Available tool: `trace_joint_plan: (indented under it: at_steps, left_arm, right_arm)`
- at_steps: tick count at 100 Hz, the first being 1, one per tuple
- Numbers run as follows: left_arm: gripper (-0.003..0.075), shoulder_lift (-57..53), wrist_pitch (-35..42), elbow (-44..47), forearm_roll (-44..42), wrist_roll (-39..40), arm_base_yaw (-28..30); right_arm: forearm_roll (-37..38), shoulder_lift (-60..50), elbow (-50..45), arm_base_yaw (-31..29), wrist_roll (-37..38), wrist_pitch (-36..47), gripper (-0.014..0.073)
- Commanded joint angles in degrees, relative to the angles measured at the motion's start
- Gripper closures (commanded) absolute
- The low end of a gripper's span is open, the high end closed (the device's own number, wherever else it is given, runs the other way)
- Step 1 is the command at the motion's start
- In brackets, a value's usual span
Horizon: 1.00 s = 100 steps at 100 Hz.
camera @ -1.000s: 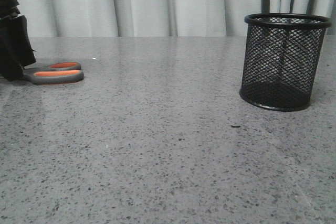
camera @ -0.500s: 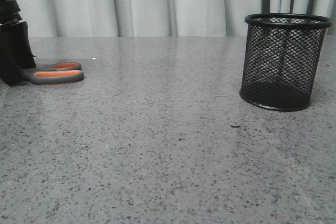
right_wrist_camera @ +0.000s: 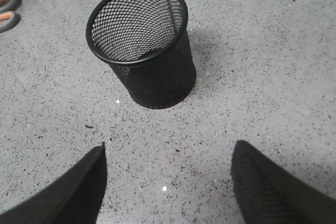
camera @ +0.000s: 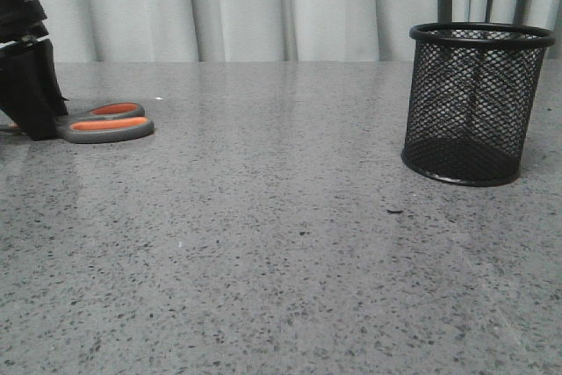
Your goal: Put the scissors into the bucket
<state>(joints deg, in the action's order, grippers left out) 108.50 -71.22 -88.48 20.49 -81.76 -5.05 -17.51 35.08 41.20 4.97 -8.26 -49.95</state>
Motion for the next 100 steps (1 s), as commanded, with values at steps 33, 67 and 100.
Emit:
trace_joint_plan:
  at_steps: [33, 67, 100]
  left_arm:
    - [0.0727, -10.34, -1.2, -2.3, -1.14, 5.65, -0.93]
    - [0.0727, -27.9, -1.2, -2.3, -2.17, 13.77, -6.98]
    - [0.073, -37.69, -1.07, -2.3, -5.29, 22.25, -25.82]
  right_arm:
    - [-0.83, 0.53, 2.07, 0.05, -0.6, 2.98, 0.0141]
    - [-18.84, 0.53, 2.07, 0.05, -7.82, 5.16, 0.0141]
    - [-49.52, 3.92, 3.78, 0.05, -23.85, 5.77, 0.0141]
